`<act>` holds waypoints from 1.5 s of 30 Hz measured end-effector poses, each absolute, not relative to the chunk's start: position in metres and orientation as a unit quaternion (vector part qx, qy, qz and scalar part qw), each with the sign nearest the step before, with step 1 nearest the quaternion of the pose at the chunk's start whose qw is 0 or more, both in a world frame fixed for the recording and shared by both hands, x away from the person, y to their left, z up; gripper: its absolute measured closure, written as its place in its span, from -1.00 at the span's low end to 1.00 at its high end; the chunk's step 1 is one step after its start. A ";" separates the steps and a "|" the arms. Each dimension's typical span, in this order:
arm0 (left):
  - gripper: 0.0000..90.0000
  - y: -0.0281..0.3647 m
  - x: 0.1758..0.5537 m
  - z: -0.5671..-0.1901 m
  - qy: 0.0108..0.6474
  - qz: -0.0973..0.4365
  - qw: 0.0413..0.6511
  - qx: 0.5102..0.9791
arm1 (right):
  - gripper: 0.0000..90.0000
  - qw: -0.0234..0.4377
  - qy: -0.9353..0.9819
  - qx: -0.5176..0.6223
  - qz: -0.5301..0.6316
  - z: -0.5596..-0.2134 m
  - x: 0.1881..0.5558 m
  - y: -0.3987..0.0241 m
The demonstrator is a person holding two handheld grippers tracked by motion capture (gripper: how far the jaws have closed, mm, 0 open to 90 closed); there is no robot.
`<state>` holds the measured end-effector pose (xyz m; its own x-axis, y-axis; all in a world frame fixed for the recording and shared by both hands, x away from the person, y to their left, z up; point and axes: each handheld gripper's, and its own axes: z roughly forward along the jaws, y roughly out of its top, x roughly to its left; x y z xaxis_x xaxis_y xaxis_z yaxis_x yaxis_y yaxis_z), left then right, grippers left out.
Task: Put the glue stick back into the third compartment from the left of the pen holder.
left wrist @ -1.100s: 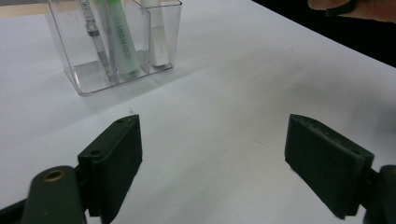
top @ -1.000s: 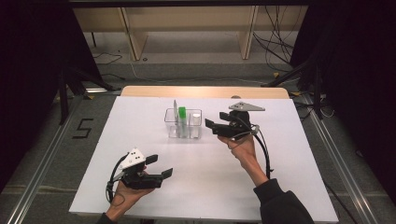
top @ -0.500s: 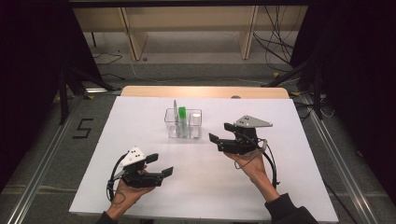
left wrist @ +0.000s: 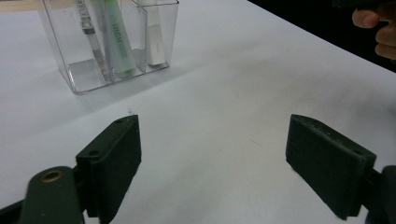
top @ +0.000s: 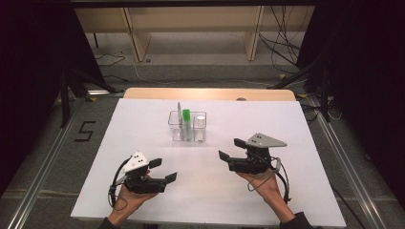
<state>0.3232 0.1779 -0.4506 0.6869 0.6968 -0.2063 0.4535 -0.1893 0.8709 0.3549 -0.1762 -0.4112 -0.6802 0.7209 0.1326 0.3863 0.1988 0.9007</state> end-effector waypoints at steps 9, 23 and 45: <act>-0.59 0.178 0.320 -0.450 0.372 0.119 0.512 0.765 | -0.41 0.162 0.753 0.374 0.517 -0.423 0.340 -0.191; -0.59 0.181 0.318 -0.449 0.366 0.115 0.516 0.766 | -0.44 0.168 0.746 0.376 0.523 -0.433 0.318 -0.208; -0.63 0.184 0.312 -0.450 0.355 0.110 0.525 0.766 | -0.49 0.173 0.740 0.392 0.519 -0.450 0.284 -0.238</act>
